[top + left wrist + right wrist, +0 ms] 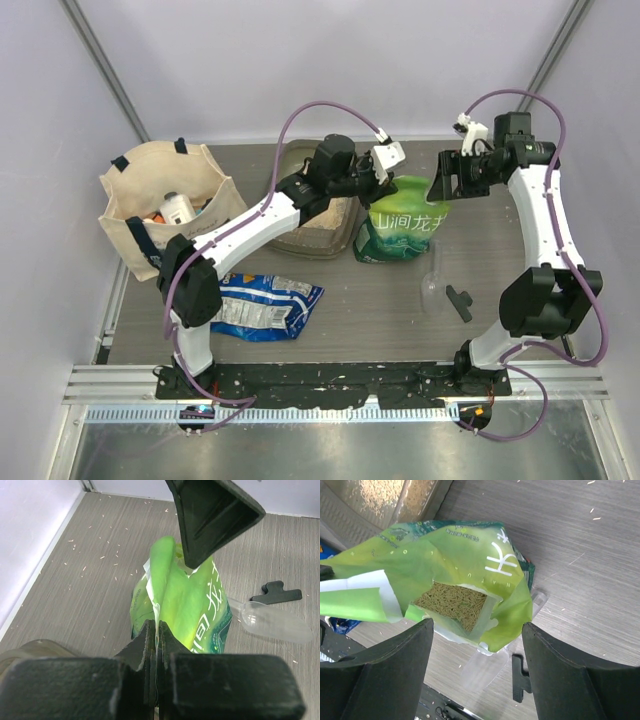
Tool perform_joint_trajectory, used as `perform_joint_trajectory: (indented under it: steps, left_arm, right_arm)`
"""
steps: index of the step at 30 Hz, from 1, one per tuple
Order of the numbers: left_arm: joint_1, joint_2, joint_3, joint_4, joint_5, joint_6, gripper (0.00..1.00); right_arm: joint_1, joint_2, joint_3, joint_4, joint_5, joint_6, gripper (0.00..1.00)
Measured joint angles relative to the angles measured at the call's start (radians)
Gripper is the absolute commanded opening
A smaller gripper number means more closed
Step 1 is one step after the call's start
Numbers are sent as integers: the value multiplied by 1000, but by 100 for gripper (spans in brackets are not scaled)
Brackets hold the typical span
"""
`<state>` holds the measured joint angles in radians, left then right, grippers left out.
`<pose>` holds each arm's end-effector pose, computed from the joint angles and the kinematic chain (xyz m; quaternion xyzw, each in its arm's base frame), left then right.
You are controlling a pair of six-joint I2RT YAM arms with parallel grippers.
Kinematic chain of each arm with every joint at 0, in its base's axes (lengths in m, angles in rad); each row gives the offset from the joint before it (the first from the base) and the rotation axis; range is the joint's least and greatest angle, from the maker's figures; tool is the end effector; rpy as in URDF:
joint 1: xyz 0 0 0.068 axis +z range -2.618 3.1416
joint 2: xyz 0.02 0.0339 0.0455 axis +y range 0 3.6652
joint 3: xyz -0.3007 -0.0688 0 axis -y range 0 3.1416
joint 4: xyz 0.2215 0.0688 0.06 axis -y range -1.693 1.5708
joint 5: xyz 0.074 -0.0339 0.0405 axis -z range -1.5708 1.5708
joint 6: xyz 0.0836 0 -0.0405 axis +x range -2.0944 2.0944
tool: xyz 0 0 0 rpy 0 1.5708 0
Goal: Fill the litter box with clean litter
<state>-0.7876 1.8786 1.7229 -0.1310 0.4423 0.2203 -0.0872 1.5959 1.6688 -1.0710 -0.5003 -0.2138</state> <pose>0.3152 -0.3673 0.3827 0.4923 0.6208 -0.3322 0.5117 0.3262 0.0117 0.3662 -0.1286 0.9231 0.1938 0.3062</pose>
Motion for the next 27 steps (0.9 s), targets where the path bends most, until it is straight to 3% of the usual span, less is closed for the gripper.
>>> perform_joint_trajectory:
  steps: [12,18,27]
  left_arm:
    - [-4,0,0,-19,-16,-33,0]
    - [1,-4,0,-18,-16,-35,0]
    - [-4,-29,-26,0,-28,-61,0]
  right_arm:
    - [63,62,-53,37,45,-11,77]
    - [108,80,38,-2,127,-17,77]
    - [50,90,180,-58,104,-17,76]
